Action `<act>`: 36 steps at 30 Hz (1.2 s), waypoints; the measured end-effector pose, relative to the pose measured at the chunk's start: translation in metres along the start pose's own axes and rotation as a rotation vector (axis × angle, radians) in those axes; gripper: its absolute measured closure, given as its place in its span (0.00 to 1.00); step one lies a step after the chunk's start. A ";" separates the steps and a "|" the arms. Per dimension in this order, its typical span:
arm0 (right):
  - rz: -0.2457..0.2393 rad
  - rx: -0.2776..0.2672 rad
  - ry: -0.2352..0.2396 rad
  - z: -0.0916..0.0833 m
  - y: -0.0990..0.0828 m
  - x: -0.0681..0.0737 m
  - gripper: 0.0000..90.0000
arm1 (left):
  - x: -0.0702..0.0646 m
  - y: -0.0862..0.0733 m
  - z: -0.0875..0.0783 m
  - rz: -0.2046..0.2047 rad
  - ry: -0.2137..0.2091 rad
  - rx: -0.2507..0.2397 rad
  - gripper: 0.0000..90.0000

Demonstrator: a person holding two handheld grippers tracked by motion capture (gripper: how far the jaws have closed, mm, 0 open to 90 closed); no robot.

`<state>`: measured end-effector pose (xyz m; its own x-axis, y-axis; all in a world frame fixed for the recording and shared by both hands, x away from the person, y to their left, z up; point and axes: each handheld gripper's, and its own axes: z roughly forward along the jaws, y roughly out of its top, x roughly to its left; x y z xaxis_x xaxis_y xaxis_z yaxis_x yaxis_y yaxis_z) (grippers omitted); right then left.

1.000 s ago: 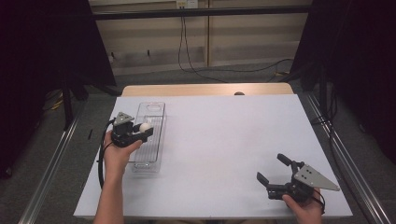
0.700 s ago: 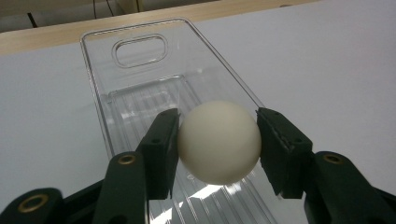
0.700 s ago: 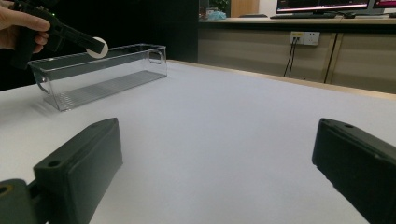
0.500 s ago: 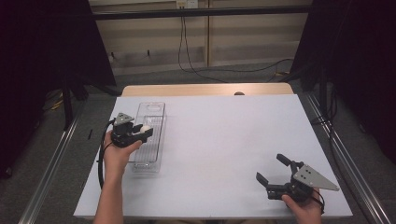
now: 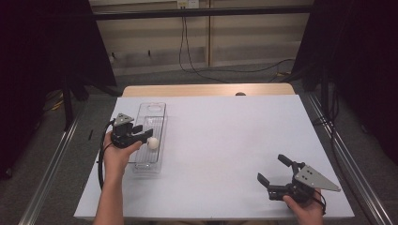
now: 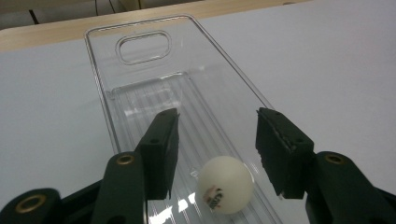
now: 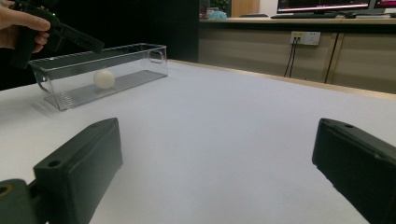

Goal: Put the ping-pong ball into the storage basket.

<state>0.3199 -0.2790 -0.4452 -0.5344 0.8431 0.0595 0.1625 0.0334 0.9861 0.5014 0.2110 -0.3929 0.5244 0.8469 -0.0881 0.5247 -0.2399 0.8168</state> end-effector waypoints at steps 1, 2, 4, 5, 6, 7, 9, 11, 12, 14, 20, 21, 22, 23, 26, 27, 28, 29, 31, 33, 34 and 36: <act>0.001 0.001 0.000 0.000 0.000 0.000 0.01 | 0.000 0.000 0.000 0.000 -0.001 -0.004 0.55; -0.002 0.001 0.002 0.000 0.000 0.000 0.01 | 0.000 0.000 -0.001 0.006 0.000 0.000 0.55; 0.000 0.001 0.000 0.000 0.000 0.000 0.01 | 0.000 0.000 -0.001 0.000 -0.007 -0.004 0.54; 0.000 0.001 0.000 0.000 0.000 0.000 0.01 | -0.001 0.000 -0.001 -0.004 -0.006 -0.008 0.53; -0.002 0.000 0.001 0.000 0.000 0.000 0.01 | -0.001 0.001 -0.001 -0.005 -0.003 -0.009 0.53; -0.002 0.003 0.002 0.000 0.000 0.000 0.01 | -0.001 0.001 -0.001 -0.002 -0.004 -0.010 0.52; 0.003 -0.001 -0.004 0.001 0.000 0.000 0.01 | -0.001 0.001 -0.002 -0.004 -0.001 -0.016 0.51; -0.006 0.000 0.001 0.001 0.000 0.000 0.01 | -0.001 0.001 -0.003 -0.007 -0.002 -0.023 0.49; -0.005 0.000 0.005 0.001 0.000 0.000 0.01 | -0.001 0.001 -0.004 -0.009 -0.001 -0.023 0.48; 0.001 -0.002 -0.004 0.001 0.000 0.000 0.01 | -0.001 0.002 -0.005 -0.010 -0.003 -0.030 0.46; -0.007 0.000 0.003 0.001 0.000 0.000 0.01 | -0.003 0.002 -0.007 -0.014 -0.003 -0.039 0.41; 0.000 -0.001 0.002 0.001 0.000 0.000 0.02 | -0.004 0.002 -0.007 -0.016 -0.007 -0.040 0.39; 0.000 -0.001 0.002 0.001 0.000 0.000 0.02 | -0.004 0.002 -0.007 -0.018 -0.006 -0.040 0.38; -0.001 0.001 0.003 0.001 0.000 0.000 0.01 | -0.004 0.002 -0.006 -0.020 -0.004 -0.043 0.36; -0.002 0.000 0.002 0.001 0.000 0.000 0.01 | -0.004 0.003 -0.007 -0.020 -0.004 -0.045 0.31; 0.000 0.001 0.002 0.001 0.000 0.000 0.01 | -0.004 0.003 -0.007 -0.028 -0.005 -0.053 0.30; -0.002 0.000 0.002 0.001 0.000 0.000 0.01 | -0.004 0.003 -0.008 -0.019 -0.003 -0.052 0.29; -0.002 0.000 0.001 0.001 0.000 0.000 0.01 | -0.004 0.003 -0.008 -0.022 -0.004 -0.052 0.29; 0.000 -0.001 0.000 0.001 0.000 0.000 0.02 | -0.004 0.002 -0.009 -0.028 -0.006 -0.053 0.26; -0.003 0.003 0.004 0.001 0.000 0.000 0.01 | -0.004 0.002 -0.009 -0.033 0.000 -0.060 0.23; -0.001 0.004 0.006 0.000 0.000 0.000 0.01 | -0.004 0.003 -0.010 -0.026 -0.008 -0.063 0.22; 0.006 -0.001 -0.001 0.000 0.000 0.001 0.01 | -0.006 0.003 -0.010 -0.014 -0.016 -0.071 0.21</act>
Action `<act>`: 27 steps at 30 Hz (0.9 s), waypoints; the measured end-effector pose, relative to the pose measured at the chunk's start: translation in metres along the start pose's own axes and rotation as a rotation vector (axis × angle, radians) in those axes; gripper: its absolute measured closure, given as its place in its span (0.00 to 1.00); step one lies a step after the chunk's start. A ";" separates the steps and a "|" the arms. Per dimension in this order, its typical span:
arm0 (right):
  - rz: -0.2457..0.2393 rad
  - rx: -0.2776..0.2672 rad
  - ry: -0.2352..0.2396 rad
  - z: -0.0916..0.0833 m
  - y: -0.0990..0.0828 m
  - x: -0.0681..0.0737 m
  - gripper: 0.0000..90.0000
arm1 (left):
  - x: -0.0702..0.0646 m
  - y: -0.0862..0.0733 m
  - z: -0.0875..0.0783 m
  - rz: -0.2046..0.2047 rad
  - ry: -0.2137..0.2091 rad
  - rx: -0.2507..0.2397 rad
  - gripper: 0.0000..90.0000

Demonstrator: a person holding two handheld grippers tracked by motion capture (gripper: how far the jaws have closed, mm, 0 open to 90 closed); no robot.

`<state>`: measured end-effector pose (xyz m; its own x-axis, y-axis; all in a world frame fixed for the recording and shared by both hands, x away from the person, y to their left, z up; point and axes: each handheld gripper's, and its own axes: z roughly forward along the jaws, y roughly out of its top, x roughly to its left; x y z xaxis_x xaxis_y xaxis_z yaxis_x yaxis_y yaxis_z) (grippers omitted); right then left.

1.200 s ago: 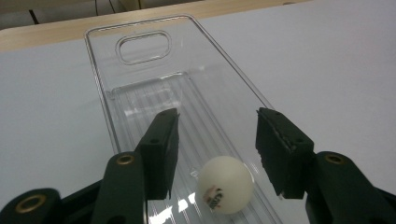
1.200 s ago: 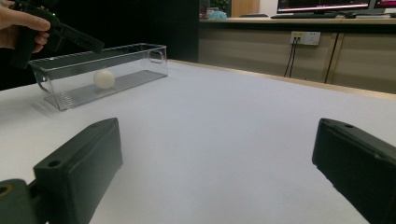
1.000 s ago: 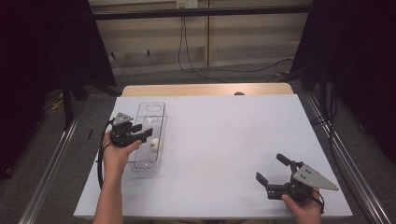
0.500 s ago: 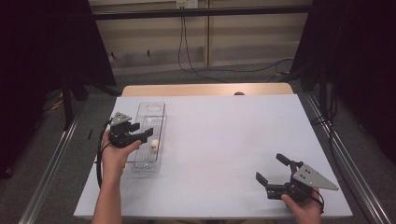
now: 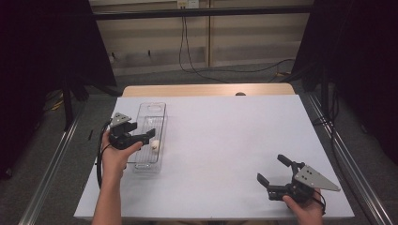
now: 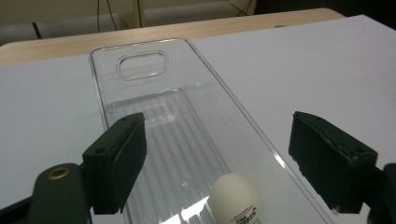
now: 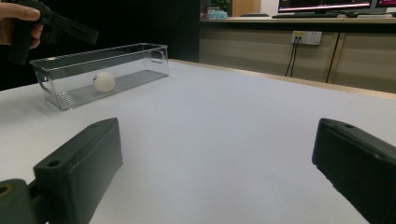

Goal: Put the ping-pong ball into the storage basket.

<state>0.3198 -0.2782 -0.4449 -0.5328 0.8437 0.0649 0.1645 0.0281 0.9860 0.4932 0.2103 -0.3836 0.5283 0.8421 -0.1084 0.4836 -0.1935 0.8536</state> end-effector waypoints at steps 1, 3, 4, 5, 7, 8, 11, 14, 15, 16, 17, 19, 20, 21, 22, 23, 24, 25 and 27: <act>-0.003 -0.001 -0.001 0.000 0.000 0.000 0.01 | -0.001 0.000 0.000 -0.007 -0.001 -0.001 0.20; -0.008 0.001 0.006 0.000 0.000 -0.001 0.01 | -0.003 0.001 0.000 -0.007 0.003 -0.009 0.17; -0.009 -0.001 0.004 0.000 0.000 -0.002 0.01 | -0.003 0.001 0.000 -0.008 0.001 -0.014 0.17; -0.010 -0.002 0.002 0.000 0.000 -0.002 0.01 | -0.004 0.001 -0.001 -0.011 0.006 -0.016 0.16; -0.005 0.001 0.006 0.000 0.000 -0.001 0.02 | -0.004 0.001 -0.002 -0.021 0.014 -0.022 0.13; -0.007 0.001 0.005 0.000 0.000 -0.001 0.01 | -0.005 0.001 -0.003 -0.019 0.018 -0.022 0.13; -0.001 0.000 0.004 0.000 0.000 -0.001 0.01 | -0.005 0.002 -0.004 -0.025 0.020 -0.027 0.10; -0.005 -0.002 -0.001 0.000 0.000 -0.001 0.01 | -0.007 0.001 -0.005 -0.029 0.033 -0.035 0.08; -0.002 0.001 0.001 0.000 0.000 -0.002 0.01 | -0.006 0.001 -0.006 -0.025 0.026 -0.039 0.07; -0.009 0.002 0.004 -0.001 0.000 -0.002 0.01 | -0.007 0.001 -0.006 -0.024 0.024 -0.039 0.07; -0.007 0.003 0.004 -0.001 0.000 -0.002 0.01 | -0.007 0.001 -0.007 -0.022 0.024 -0.041 0.06; -0.009 0.003 0.004 -0.001 0.000 -0.002 0.01 | -0.007 0.000 -0.007 -0.019 0.016 -0.046 0.05; -0.010 0.003 0.003 -0.001 0.000 -0.002 0.01 | -0.008 -0.001 -0.008 -0.021 0.012 -0.051 0.05; -0.011 0.003 -0.001 -0.001 0.000 -0.002 0.01 | -0.009 -0.001 -0.008 -0.016 0.013 -0.056 0.05; -0.010 0.000 -0.001 -0.001 0.000 -0.002 0.01 | -0.009 0.000 -0.009 -0.007 -0.002 -0.068 0.05; -0.009 0.000 -0.002 -0.001 0.000 -0.002 0.01 | -0.011 0.000 -0.009 -0.007 0.006 -0.069 0.05; -0.005 -0.004 -0.006 -0.001 0.000 -0.002 0.01 | -0.011 0.000 -0.010 -0.007 0.001 -0.069 0.05; -0.006 -0.004 -0.002 -0.001 0.000 -0.002 0.01 | -0.012 0.000 -0.011 -0.006 0.002 -0.072 0.05; -0.007 -0.001 -0.003 -0.002 0.000 -0.002 0.01 | -0.013 -0.001 -0.012 -0.003 -0.006 -0.074 0.05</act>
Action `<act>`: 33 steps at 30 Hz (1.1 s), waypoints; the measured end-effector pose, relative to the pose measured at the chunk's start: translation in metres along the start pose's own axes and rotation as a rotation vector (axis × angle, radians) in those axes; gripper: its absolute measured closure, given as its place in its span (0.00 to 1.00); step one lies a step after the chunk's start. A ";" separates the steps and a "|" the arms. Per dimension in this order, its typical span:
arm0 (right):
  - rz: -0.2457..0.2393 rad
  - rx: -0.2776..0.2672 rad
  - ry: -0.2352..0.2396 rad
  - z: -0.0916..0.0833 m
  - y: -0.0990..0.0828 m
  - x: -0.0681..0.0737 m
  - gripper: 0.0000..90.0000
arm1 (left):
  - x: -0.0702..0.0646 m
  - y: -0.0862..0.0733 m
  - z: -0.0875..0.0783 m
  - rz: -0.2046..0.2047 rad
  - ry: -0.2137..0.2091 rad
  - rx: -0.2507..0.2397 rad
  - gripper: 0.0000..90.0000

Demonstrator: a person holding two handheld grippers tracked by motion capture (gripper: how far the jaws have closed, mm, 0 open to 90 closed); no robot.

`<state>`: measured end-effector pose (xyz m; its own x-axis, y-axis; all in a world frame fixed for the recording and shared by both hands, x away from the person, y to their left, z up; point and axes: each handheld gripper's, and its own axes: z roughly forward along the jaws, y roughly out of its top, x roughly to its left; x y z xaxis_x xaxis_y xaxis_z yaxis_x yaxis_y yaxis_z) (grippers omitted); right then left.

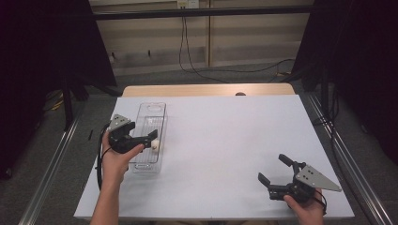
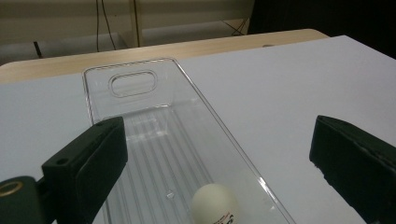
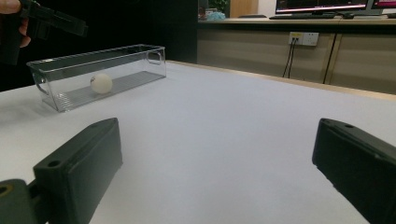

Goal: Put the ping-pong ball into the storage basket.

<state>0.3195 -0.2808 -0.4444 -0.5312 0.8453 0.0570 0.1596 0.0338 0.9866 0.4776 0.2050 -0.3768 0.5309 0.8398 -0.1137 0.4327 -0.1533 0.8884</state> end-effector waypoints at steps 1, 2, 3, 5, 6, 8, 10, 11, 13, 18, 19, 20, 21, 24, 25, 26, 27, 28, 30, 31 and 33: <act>0.001 -0.002 -0.002 0.000 0.000 0.000 0.01 | 0.000 -0.001 -0.001 0.004 -0.001 0.000 0.05; 0.001 -0.004 -0.005 0.000 0.000 0.000 0.01 | -0.001 -0.001 -0.002 0.004 -0.002 -0.007 0.05; -0.001 -0.002 -0.004 0.000 0.000 0.000 0.01 | -0.001 -0.002 -0.002 0.005 -0.007 -0.008 0.05; -0.004 -0.005 -0.003 0.000 0.000 0.000 0.01 | -0.002 -0.003 -0.003 0.009 -0.006 -0.015 0.05; -0.003 -0.004 -0.003 -0.001 0.000 0.000 0.01 | -0.002 -0.003 -0.004 0.009 -0.005 -0.017 0.05; 0.003 -0.003 -0.006 -0.001 0.000 0.000 0.01 | -0.003 -0.004 -0.005 0.008 0.002 -0.019 0.05; -0.001 -0.002 -0.004 -0.001 0.000 0.000 0.01 | -0.002 -0.006 -0.007 0.002 -0.004 -0.022 0.05; 0.001 -0.001 -0.004 -0.001 0.000 0.000 0.01 | -0.002 -0.007 -0.008 0.005 -0.011 -0.021 0.05; -0.001 -0.002 -0.006 -0.001 0.000 0.000 0.01 | -0.002 -0.009 -0.009 0.009 -0.013 -0.019 0.05; 0.001 -0.001 -0.006 -0.001 0.000 0.000 0.01 | -0.003 -0.012 -0.014 0.010 -0.020 -0.025 0.05; -0.001 -0.003 -0.004 0.000 0.000 0.000 0.01 | -0.003 -0.012 -0.014 0.007 -0.015 -0.024 0.05; 0.000 -0.003 -0.003 0.000 0.000 0.000 0.01 | -0.003 -0.013 -0.014 0.005 -0.020 -0.029 0.05; -0.001 -0.002 -0.004 0.000 0.000 0.000 0.01 | -0.003 -0.014 -0.014 0.008 -0.020 -0.028 0.05; 0.003 0.002 -0.004 0.000 0.000 0.000 0.01 | -0.004 -0.015 -0.014 0.007 -0.032 -0.035 0.05; 0.003 0.000 -0.004 0.000 0.000 0.000 0.01 | -0.005 -0.015 -0.014 0.009 -0.029 -0.034 0.05; 0.002 -0.002 -0.004 0.000 0.000 0.000 0.01 | -0.006 -0.015 -0.014 0.008 -0.033 -0.036 0.05; 0.005 -0.002 -0.005 -0.001 0.000 0.000 0.01 | -0.006 -0.015 -0.014 0.010 -0.035 -0.037 0.05; 0.010 -0.004 -0.011 -0.001 0.000 0.000 0.01 | -0.007 -0.014 -0.015 0.008 -0.038 -0.039 0.05; 0.008 -0.005 -0.012 -0.001 0.000 0.000 0.01 | -0.007 -0.015 -0.015 0.009 -0.036 -0.047 0.05; 0.009 -0.005 -0.009 -0.002 0.000 0.000 0.01 | -0.007 -0.015 -0.015 0.008 -0.041 -0.045 0.05; 0.000 -0.003 -0.004 -0.002 0.000 -0.001 0.01 | -0.008 -0.017 -0.015 0.011 -0.043 -0.039 0.05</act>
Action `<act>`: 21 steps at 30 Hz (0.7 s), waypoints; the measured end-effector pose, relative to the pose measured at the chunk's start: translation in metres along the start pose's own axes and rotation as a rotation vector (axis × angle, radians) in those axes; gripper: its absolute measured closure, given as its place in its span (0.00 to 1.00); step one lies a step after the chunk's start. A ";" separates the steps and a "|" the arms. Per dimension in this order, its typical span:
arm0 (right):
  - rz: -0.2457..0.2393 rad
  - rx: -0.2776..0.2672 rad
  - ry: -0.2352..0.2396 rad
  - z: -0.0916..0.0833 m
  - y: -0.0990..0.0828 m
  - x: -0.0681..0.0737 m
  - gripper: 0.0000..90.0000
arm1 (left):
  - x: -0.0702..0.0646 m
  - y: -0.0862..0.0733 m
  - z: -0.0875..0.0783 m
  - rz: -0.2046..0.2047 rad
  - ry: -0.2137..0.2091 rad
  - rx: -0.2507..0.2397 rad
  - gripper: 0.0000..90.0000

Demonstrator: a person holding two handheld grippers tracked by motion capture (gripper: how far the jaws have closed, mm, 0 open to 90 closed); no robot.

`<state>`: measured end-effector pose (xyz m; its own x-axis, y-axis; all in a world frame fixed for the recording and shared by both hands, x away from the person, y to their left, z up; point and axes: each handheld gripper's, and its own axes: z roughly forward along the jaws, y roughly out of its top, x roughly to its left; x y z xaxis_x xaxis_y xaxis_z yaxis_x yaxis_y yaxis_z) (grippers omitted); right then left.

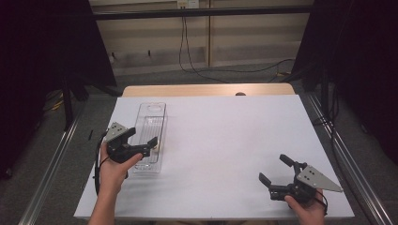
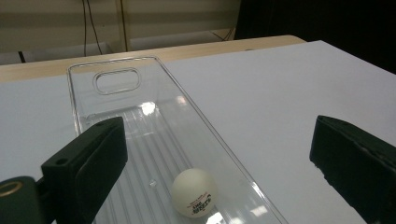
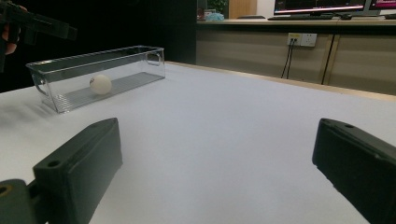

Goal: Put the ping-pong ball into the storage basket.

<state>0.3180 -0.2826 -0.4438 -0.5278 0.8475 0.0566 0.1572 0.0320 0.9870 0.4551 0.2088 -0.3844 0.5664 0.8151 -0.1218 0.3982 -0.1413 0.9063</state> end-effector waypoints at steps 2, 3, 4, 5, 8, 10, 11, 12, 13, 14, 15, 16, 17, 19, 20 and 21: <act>-0.001 -0.001 -0.001 0.000 0.000 0.000 0.01 | -0.001 -0.002 0.001 -0.004 -0.002 0.007 0.05; 0.000 0.000 0.000 0.000 0.000 0.000 0.01 | -0.001 -0.003 0.002 -0.005 -0.007 0.001 0.05; 0.003 -0.002 -0.001 0.000 0.000 0.000 0.01 | -0.002 -0.004 0.002 -0.003 0.000 0.004 0.05; 0.003 -0.002 0.000 0.000 0.000 0.001 0.01 | -0.002 -0.004 0.001 0.002 0.000 0.005 0.05; 0.004 -0.003 -0.001 0.000 0.000 0.001 0.01 | -0.002 -0.005 -0.001 0.001 -0.001 0.003 0.05; 0.004 -0.001 -0.002 0.000 0.000 0.001 0.01 | -0.001 -0.007 -0.002 0.000 -0.004 0.000 0.05; 0.007 -0.003 -0.004 0.001 0.000 0.001 0.01 | -0.001 -0.007 -0.003 -0.005 -0.006 -0.003 0.05; 0.007 -0.003 -0.004 0.001 0.000 0.001 0.01 | 0.000 -0.008 -0.003 -0.003 -0.009 -0.004 0.05; 0.009 -0.003 -0.006 0.001 0.000 0.001 0.01 | 0.000 -0.009 -0.004 -0.006 -0.012 -0.006 0.05; 0.005 -0.002 -0.003 0.001 0.000 0.001 0.01 | 0.000 -0.009 -0.005 -0.002 -0.002 -0.002 0.05; 0.006 -0.003 -0.003 0.001 0.000 0.001 0.01 | 0.000 -0.010 -0.005 -0.009 -0.013 -0.011 0.05; 0.006 -0.003 -0.001 0.001 0.000 0.001 0.01 | 0.001 -0.011 -0.006 -0.006 -0.013 -0.011 0.05; 0.006 -0.003 0.000 0.001 0.000 0.001 0.01 | 0.001 -0.011 -0.006 -0.008 -0.008 -0.011 0.05; 0.006 -0.002 -0.005 0.001 0.000 0.001 0.01 | 0.002 -0.012 -0.007 -0.007 -0.004 -0.010 0.05; 0.005 -0.002 -0.005 0.001 0.000 0.001 0.01 | 0.002 -0.012 -0.008 -0.007 -0.012 -0.013 0.05; 0.004 -0.002 -0.004 0.001 0.000 0.001 0.01 | 0.002 -0.013 -0.008 -0.008 -0.008 -0.013 0.05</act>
<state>0.3184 -0.2812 -0.4441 -0.5235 0.8499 0.0599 0.1578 0.0276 0.9871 0.4455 0.2165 -0.3931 0.5693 0.8114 -0.1323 0.3936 -0.1276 0.9104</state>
